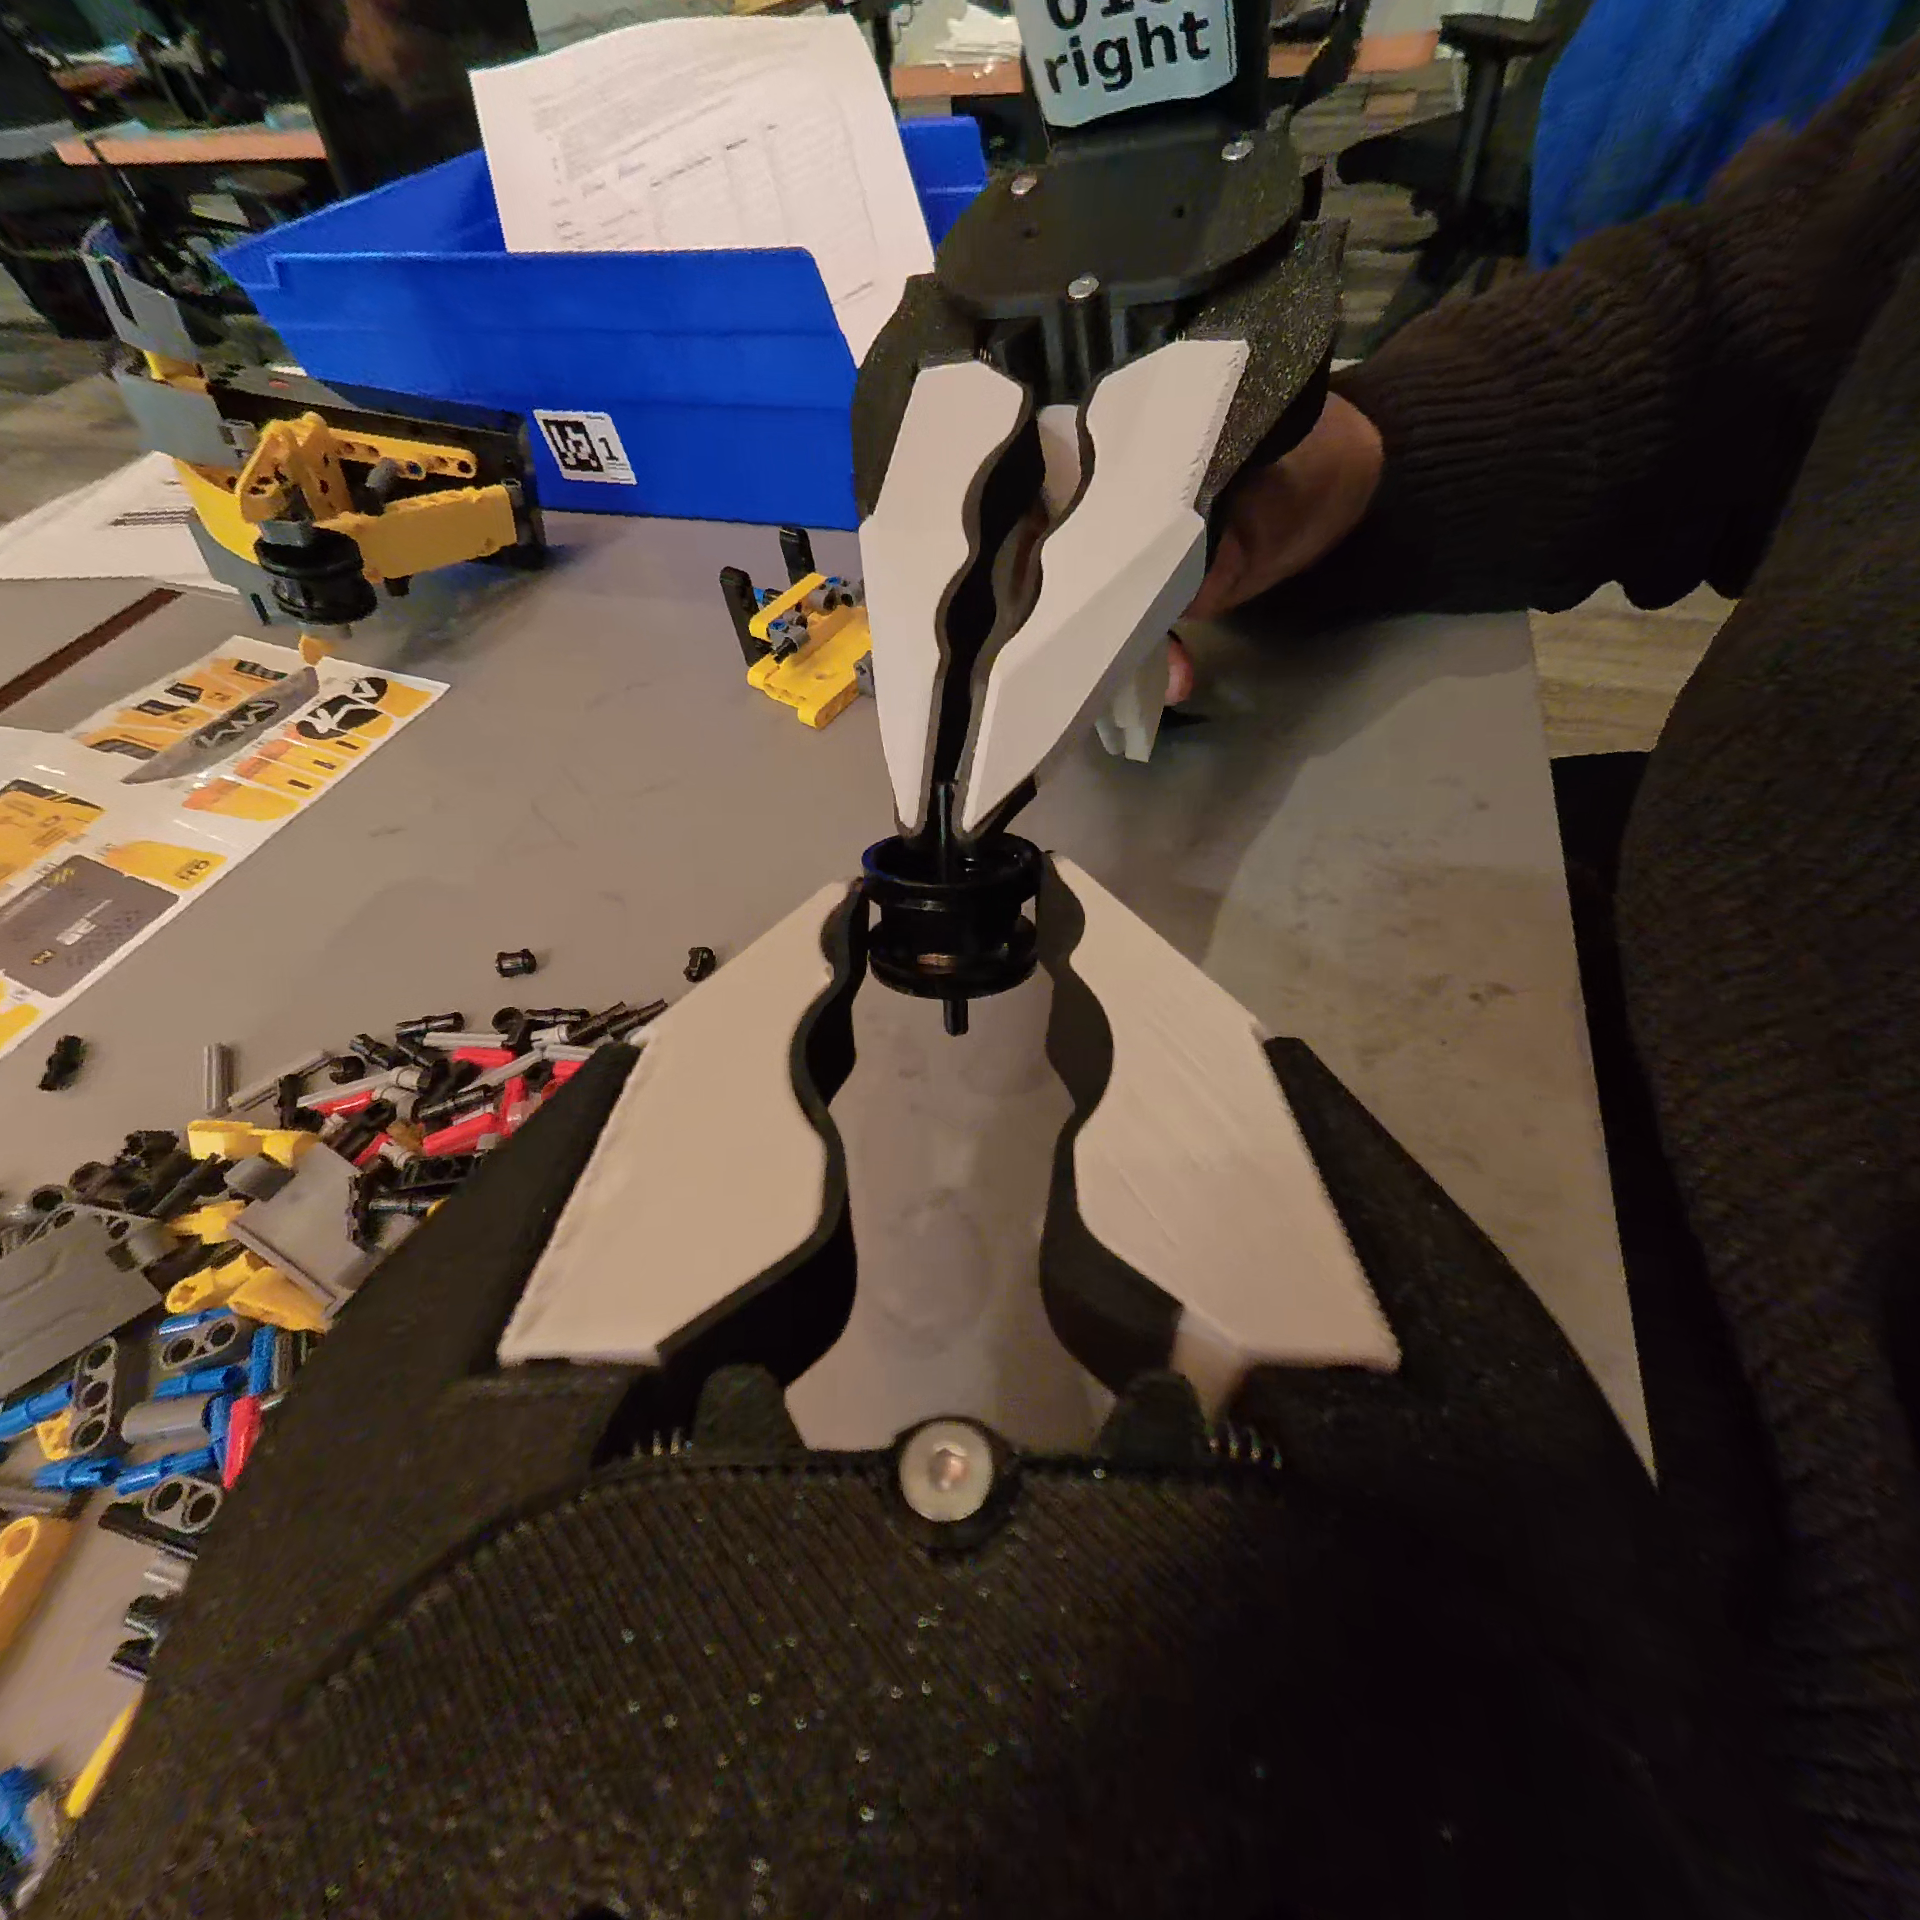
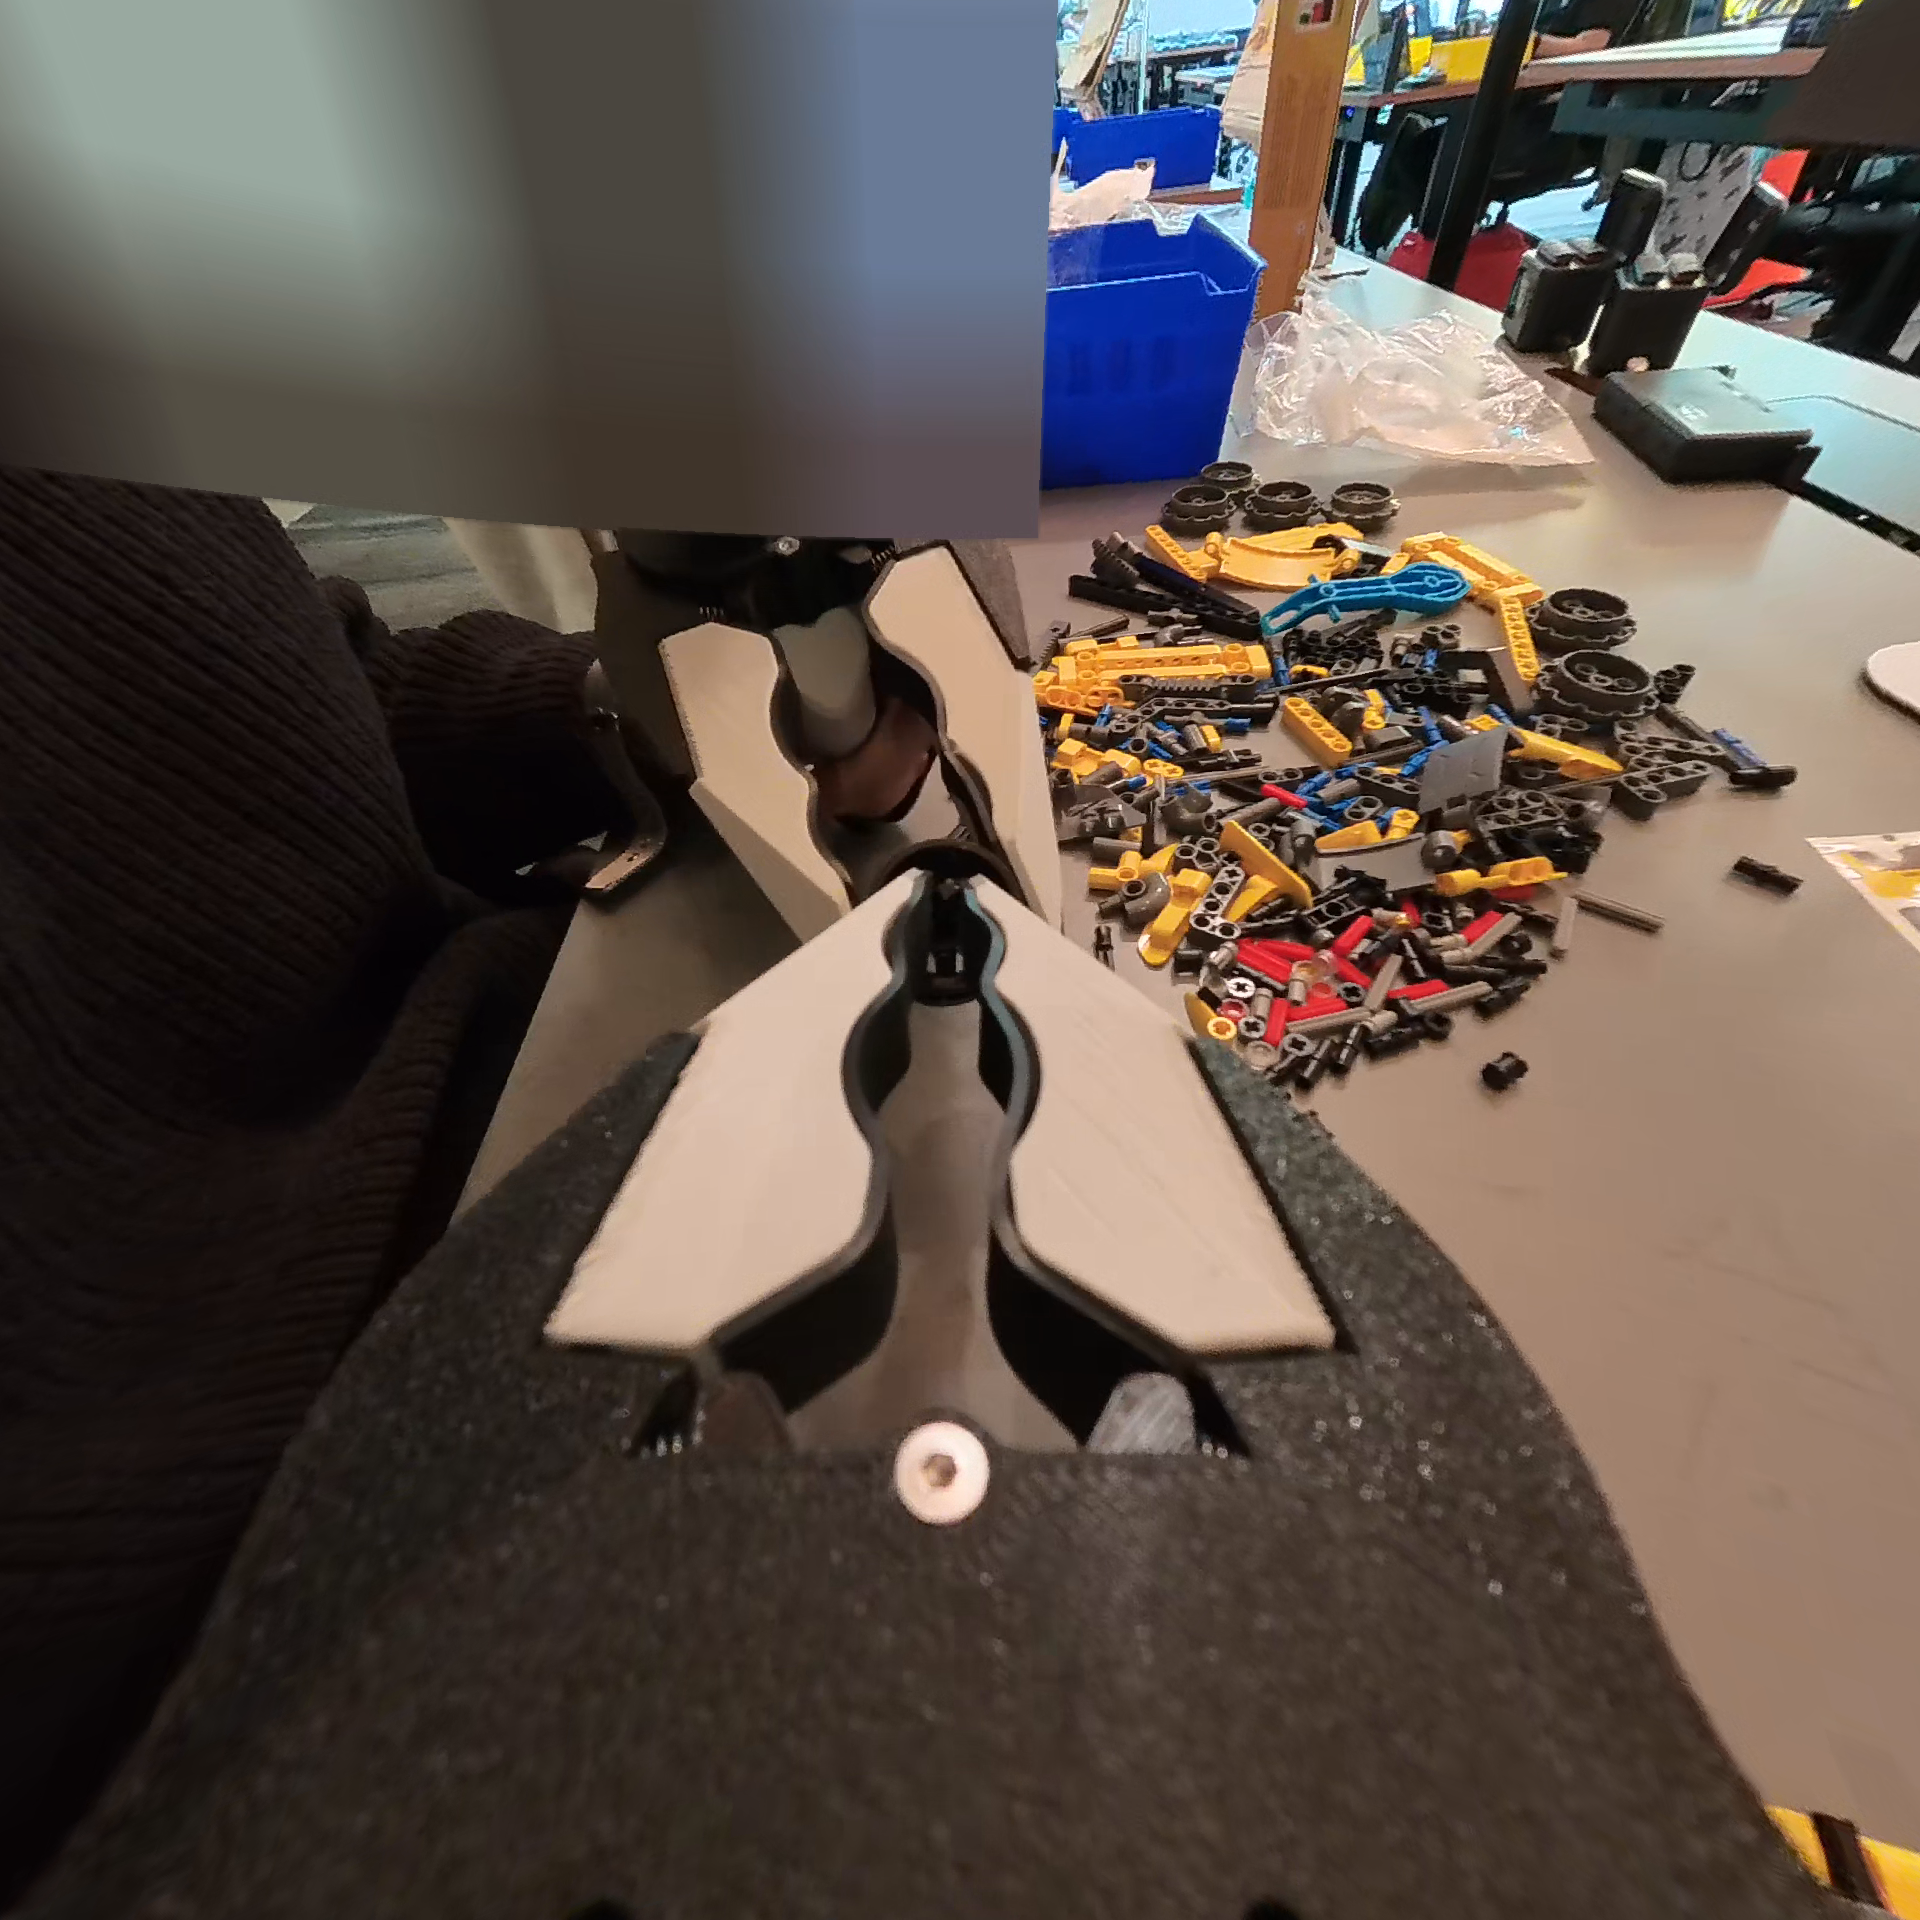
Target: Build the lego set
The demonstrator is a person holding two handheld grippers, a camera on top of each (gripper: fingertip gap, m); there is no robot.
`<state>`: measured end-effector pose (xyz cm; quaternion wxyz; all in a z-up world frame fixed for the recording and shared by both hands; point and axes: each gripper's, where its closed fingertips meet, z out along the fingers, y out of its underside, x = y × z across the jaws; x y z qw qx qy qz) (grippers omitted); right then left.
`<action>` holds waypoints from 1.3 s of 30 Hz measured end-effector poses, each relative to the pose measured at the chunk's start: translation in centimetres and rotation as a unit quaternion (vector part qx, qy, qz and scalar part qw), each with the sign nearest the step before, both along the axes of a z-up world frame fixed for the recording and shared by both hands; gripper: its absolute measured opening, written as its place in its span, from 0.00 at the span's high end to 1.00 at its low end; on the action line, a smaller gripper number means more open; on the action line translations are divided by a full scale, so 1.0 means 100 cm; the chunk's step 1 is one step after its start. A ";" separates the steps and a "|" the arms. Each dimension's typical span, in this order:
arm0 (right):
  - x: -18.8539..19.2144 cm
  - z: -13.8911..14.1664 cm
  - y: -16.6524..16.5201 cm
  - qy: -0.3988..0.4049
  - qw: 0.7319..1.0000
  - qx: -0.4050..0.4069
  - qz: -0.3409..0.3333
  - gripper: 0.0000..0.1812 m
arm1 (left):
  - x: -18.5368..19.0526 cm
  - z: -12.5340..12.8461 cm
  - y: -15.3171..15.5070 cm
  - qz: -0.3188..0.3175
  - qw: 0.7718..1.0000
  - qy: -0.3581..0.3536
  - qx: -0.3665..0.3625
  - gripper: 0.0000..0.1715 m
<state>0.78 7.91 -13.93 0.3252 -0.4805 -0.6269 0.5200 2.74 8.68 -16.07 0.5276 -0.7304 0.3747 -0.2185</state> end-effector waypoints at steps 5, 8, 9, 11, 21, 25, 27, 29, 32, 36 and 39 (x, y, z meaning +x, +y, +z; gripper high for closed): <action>-0.001 0.004 0.010 0.018 1.000 -0.008 -0.021 0.82 | -0.012 0.004 0.009 0.042 0.999 0.002 0.020 0.83; -0.001 0.008 0.021 0.030 0.999 0.001 -0.044 0.81 | -0.028 0.016 0.015 0.086 0.995 -0.019 0.038 0.83; -0.001 0.008 0.024 0.031 0.998 0.009 -0.051 0.82 | -0.034 0.022 0.017 0.102 0.993 -0.032 0.048 0.83; -0.001 0.005 0.028 0.028 0.997 0.025 -0.061 0.82 | -0.051 0.035 0.020 0.143 0.985 -0.046 0.079 0.84; -0.004 -0.005 0.023 0.011 0.997 0.052 -0.052 0.81 | -0.087 0.049 0.029 0.223 0.963 -0.014 0.153 0.84; -0.004 -0.008 0.024 0.005 0.996 0.067 -0.055 0.81 | -0.089 0.048 0.031 0.232 0.959 -0.005 0.162 0.84; -0.004 -0.010 0.024 0.003 0.996 0.074 -0.055 0.81 | -0.090 0.048 0.032 0.236 0.959 -0.013 0.156 0.84; -0.004 -0.010 0.024 0.001 0.995 0.080 -0.054 0.81 | -0.097 0.048 0.034 0.253 0.956 -0.027 0.143 0.84; -0.004 -0.012 0.021 -0.001 0.995 0.088 -0.049 0.83 | -0.118 0.052 0.034 0.297 0.945 -0.062 0.126 0.84; -0.004 -0.014 0.019 -0.004 0.994 0.101 -0.045 0.85 | -0.141 0.064 0.029 0.320 0.931 -0.132 0.116 0.84; -0.004 -0.014 0.020 -0.004 0.994 0.096 -0.046 0.85 | -0.158 0.066 0.027 0.345 0.923 -0.116 0.125 0.84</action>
